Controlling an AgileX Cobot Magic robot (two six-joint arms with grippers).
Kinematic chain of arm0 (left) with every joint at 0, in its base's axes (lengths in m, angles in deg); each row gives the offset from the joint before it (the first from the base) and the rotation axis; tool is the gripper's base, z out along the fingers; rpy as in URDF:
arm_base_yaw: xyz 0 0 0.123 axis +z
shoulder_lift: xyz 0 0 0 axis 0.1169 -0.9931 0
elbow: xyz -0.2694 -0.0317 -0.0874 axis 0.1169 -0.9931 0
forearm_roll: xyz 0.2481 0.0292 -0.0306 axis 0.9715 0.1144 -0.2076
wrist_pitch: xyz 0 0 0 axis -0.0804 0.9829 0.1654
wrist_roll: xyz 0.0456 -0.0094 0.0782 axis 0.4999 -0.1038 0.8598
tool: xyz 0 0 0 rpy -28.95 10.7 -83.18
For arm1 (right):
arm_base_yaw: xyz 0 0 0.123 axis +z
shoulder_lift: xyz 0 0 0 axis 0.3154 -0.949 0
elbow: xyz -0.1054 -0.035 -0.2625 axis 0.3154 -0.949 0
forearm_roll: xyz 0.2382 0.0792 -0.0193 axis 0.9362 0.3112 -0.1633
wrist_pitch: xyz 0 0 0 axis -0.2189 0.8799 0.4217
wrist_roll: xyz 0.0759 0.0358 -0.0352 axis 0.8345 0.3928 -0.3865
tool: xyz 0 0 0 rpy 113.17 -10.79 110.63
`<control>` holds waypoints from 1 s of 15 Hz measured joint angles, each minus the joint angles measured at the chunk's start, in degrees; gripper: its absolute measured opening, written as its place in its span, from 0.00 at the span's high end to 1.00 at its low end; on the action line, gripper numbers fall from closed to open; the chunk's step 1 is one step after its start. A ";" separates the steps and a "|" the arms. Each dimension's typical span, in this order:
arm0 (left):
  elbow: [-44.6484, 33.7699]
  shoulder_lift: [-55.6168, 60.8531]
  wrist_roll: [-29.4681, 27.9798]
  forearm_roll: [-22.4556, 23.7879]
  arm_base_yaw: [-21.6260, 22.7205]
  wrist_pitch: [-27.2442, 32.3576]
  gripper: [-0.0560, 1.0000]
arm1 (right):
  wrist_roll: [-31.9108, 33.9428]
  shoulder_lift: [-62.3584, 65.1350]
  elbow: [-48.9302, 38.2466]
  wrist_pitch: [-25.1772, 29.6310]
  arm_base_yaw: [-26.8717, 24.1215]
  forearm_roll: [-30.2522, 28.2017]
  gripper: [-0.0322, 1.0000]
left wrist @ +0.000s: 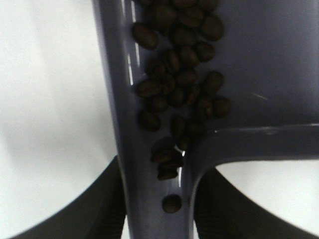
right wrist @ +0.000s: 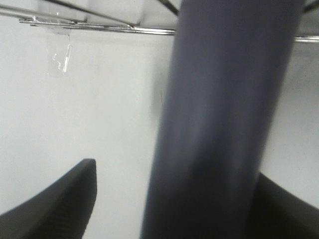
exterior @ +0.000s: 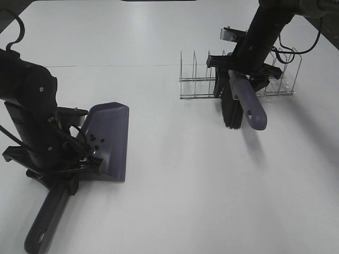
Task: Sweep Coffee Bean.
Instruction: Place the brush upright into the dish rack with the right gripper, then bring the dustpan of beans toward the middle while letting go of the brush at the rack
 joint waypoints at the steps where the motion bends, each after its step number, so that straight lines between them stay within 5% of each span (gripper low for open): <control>1: 0.00 0.00 -0.06 -0.06 0.00 0.00 0.61 | 0.23 0.00 1.20 -0.06 0.00 -0.46 0.36; 10: 0.29 0.00 -3.32 -0.34 0.00 0.00 0.61 | 1.32 6.70 4.93 -0.57 0.00 -4.18 0.35; 15: 9.05 -4.70 -1.89 1.66 0.11 3.95 0.61 | 1.26 11.80 4.93 -0.46 0.00 -4.01 0.35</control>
